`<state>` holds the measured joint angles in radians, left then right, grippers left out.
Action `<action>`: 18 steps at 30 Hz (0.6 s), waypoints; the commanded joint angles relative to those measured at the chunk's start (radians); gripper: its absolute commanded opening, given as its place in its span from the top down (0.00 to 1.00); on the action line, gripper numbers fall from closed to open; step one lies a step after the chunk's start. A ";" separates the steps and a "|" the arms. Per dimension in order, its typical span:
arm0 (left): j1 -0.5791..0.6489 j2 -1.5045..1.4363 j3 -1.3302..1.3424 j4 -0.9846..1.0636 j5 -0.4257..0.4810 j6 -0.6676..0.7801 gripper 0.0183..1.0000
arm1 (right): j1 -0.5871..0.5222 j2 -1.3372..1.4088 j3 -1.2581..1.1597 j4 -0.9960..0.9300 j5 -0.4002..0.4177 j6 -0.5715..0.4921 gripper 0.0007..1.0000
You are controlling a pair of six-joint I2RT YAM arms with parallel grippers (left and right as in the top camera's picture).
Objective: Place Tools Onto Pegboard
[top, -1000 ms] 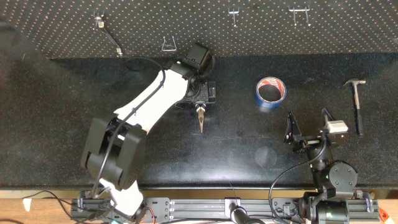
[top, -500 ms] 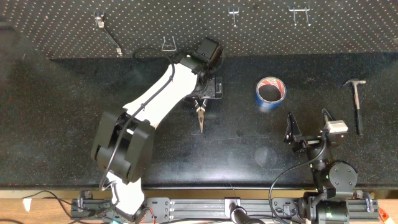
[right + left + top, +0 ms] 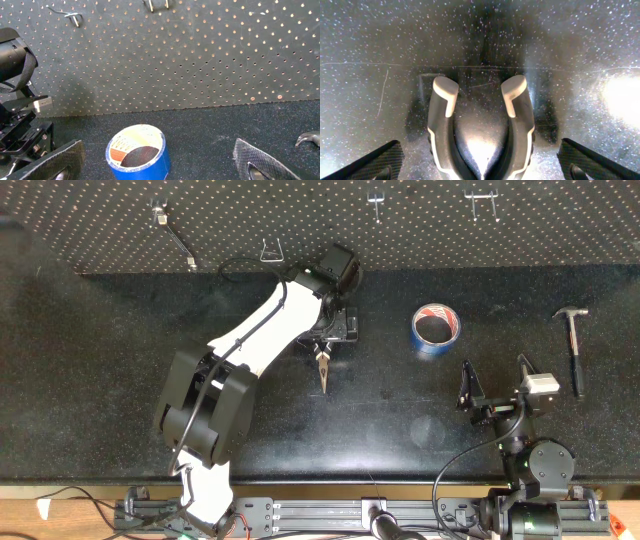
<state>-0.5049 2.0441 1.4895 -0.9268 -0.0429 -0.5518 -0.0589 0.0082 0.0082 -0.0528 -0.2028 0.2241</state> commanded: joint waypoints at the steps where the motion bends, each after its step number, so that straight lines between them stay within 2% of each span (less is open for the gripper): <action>1: 0.001 0.011 0.017 0.003 0.013 -0.017 0.00 | 0.005 -0.005 -0.004 -0.003 0.009 0.007 0.03; 18: 0.027 0.011 0.017 0.026 0.024 -0.021 0.00 | 0.005 -0.005 -0.004 -0.003 0.009 0.007 0.03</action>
<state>-0.4805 2.0441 1.4895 -0.9043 -0.0395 -0.5552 -0.0586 0.0082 0.0082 -0.0528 -0.2028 0.2241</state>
